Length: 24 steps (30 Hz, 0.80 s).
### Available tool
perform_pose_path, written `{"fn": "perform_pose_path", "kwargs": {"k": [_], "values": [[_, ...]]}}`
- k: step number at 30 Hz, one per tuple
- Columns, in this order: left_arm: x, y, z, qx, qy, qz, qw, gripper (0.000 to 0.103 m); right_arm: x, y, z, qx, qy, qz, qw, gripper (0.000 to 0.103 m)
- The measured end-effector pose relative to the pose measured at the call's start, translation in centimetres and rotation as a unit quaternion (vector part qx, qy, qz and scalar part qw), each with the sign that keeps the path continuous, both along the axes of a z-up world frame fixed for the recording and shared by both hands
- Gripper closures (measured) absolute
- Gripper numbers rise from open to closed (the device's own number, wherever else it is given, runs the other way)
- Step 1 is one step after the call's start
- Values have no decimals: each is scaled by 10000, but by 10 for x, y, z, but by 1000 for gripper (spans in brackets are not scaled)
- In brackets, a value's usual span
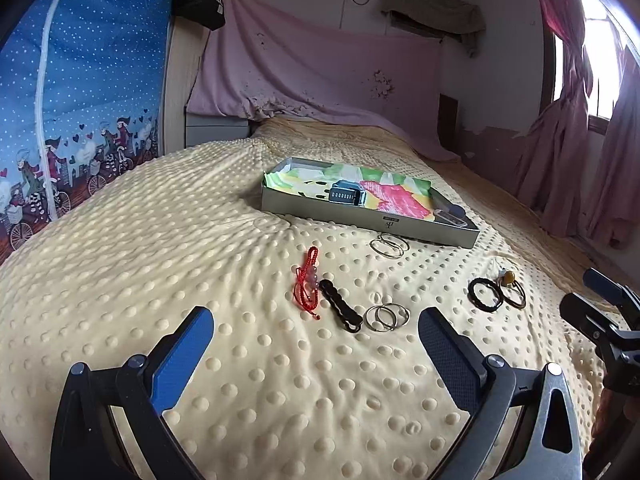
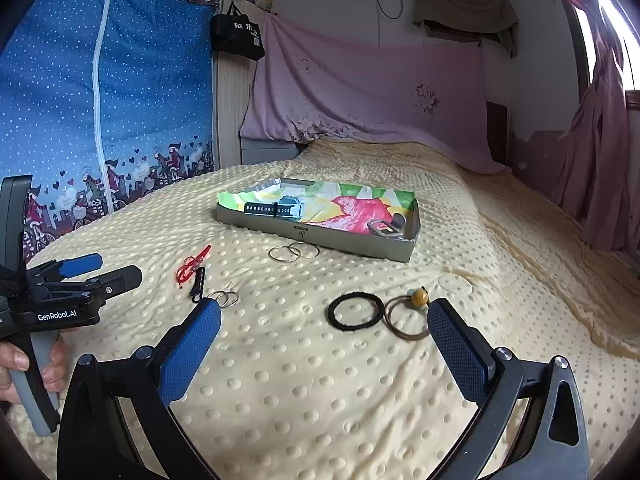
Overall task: Organize jewelry
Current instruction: 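Grasp the black beaded bracelet with the left tool while the right tool grasps the black hair tie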
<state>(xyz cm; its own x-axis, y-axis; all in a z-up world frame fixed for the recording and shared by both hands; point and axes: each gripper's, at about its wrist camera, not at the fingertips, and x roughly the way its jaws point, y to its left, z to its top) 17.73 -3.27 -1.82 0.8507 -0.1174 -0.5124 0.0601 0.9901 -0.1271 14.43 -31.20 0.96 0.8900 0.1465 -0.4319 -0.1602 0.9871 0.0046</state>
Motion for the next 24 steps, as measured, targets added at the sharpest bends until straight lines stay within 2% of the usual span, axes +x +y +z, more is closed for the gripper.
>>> {"fn": "perform_pose_path", "kwargs": {"k": [2,3,4,5,7,9,12,14,18,21,22,24], "values": [[4,-2,-2,28,23,-47,10000,1,9,0,-1,-5,40,-29,10000,2],[7,-3,-3,6,70,-107,9999,5,14,-1,-2,65,69,-5,10000,4],[10,-4,-5,-19,129,-166,9998,8,18,-2,-4,126,106,9,9999,11],[14,-5,-7,-54,203,-248,9995,16,23,-3,-6,194,158,42,9997,16],[20,-8,-12,-103,340,-374,9987,26,35,-3,-12,262,291,86,9992,34],[28,-11,-17,-119,504,-427,9977,38,46,-3,-19,310,436,145,9985,38],[32,-14,-23,-157,590,-488,9969,46,62,1,-31,284,680,218,9970,46],[35,-15,-26,-211,647,-565,9961,51,72,2,-39,343,890,259,9951,47],[46,-20,-32,-304,849,-700,9935,63,87,5,-52,359,1171,321,9919,60],[54,-25,-39,-275,1039,-752,9914,67,95,6,-58,395,1262,335,9906,62],[57,-26,-41,-295,1101,-745,9907,67,97,6,-60,433,1295,328,9901,68],[63,-25,-45,-372,1214,-745,9891,67,102,4,-63,500,1361,337,9889,70]]}}
